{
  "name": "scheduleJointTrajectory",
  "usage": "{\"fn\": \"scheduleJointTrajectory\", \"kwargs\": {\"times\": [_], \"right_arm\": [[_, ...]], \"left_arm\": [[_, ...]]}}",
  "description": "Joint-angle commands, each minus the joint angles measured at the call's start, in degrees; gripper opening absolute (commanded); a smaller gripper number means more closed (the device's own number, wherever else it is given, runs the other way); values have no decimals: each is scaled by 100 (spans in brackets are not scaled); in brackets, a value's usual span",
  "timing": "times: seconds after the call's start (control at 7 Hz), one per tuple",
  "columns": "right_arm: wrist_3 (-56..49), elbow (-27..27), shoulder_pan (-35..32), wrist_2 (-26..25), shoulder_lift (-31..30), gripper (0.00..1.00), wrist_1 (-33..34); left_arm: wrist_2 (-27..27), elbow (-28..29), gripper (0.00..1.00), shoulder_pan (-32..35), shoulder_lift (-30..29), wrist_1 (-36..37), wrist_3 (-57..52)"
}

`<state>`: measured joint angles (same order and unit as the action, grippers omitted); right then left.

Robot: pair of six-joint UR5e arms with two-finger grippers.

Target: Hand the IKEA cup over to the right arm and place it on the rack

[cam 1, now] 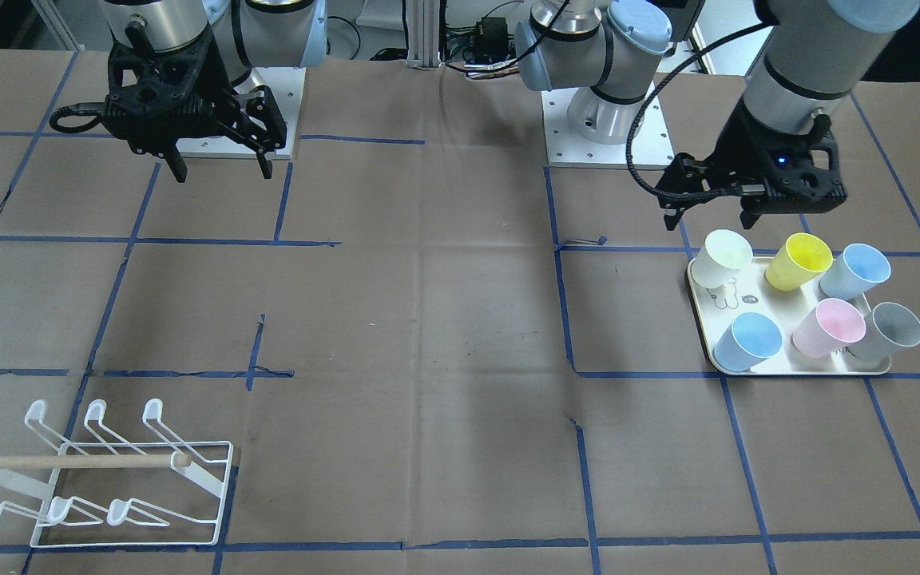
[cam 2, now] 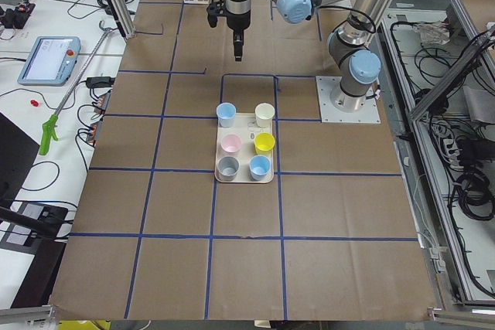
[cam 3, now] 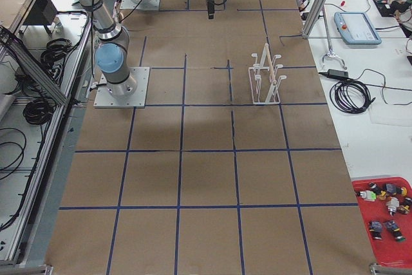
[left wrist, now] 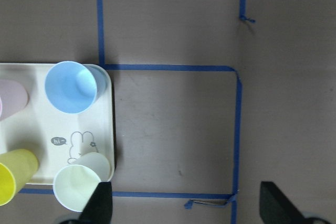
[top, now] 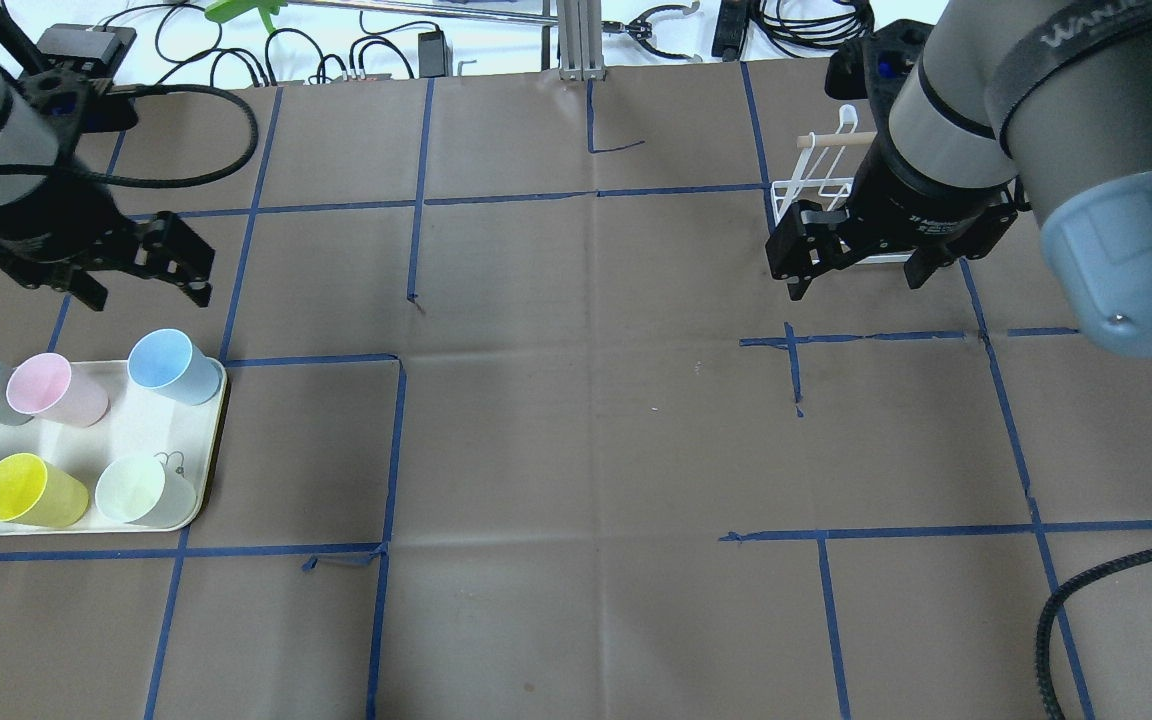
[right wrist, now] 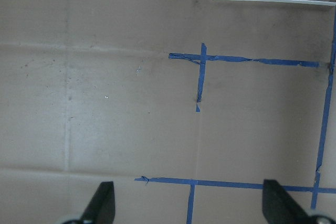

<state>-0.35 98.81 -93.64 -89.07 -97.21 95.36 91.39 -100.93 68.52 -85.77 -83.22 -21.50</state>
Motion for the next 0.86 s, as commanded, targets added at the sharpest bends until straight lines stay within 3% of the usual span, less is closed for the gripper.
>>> {"fn": "scheduleJointTrajectory", "kwargs": {"times": [0.0, 0.71], "right_arm": [[0, 7, 3, 12, 1, 100, 0], [0, 16, 4, 30, 27, 100, 0]], "left_arm": [[1, -15, 99, -409, -132, 113, -390], [-60, -733, 99, -383, -835, 1752, -346]]}}
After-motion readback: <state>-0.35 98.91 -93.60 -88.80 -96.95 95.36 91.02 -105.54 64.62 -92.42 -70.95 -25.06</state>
